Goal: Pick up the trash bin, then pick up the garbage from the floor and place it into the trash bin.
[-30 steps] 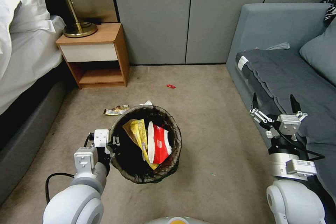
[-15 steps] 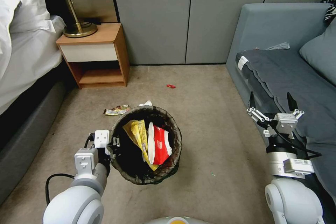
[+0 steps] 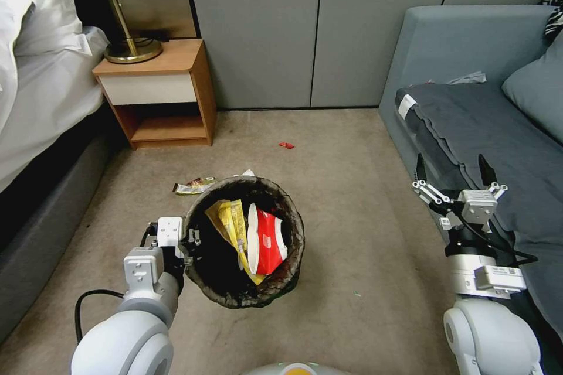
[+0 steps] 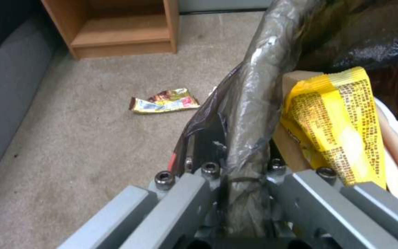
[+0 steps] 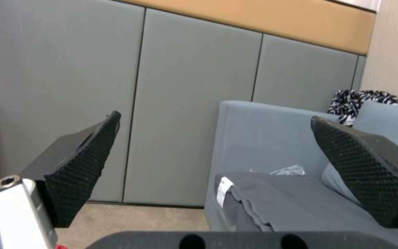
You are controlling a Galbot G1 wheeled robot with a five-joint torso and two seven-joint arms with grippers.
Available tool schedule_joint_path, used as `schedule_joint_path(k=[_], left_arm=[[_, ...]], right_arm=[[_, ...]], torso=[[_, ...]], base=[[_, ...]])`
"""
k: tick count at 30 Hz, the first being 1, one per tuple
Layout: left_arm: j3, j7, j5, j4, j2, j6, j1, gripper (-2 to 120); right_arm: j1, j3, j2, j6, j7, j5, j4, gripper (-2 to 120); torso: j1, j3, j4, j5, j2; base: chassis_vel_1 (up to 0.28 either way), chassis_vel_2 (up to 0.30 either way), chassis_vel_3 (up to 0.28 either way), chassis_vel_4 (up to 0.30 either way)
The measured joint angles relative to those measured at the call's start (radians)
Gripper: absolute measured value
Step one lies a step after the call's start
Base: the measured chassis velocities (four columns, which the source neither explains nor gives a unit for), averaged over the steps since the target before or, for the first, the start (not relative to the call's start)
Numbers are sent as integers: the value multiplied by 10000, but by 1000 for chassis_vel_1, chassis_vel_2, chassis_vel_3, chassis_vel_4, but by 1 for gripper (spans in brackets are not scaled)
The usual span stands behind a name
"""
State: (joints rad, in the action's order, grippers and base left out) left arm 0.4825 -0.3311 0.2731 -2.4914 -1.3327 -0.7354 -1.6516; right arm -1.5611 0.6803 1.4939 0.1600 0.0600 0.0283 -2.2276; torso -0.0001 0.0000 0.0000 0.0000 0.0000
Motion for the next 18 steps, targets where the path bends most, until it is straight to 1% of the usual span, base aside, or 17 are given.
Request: schedule_joint_path(k=[18], left_arm=[[40, 0, 60, 124, 55, 0, 97, 0]], right_arm=[[5, -28, 38, 19, -37, 77, 168, 100]], torso=[[1, 0, -1, 0, 0]], base=[[-50, 53, 58, -55]])
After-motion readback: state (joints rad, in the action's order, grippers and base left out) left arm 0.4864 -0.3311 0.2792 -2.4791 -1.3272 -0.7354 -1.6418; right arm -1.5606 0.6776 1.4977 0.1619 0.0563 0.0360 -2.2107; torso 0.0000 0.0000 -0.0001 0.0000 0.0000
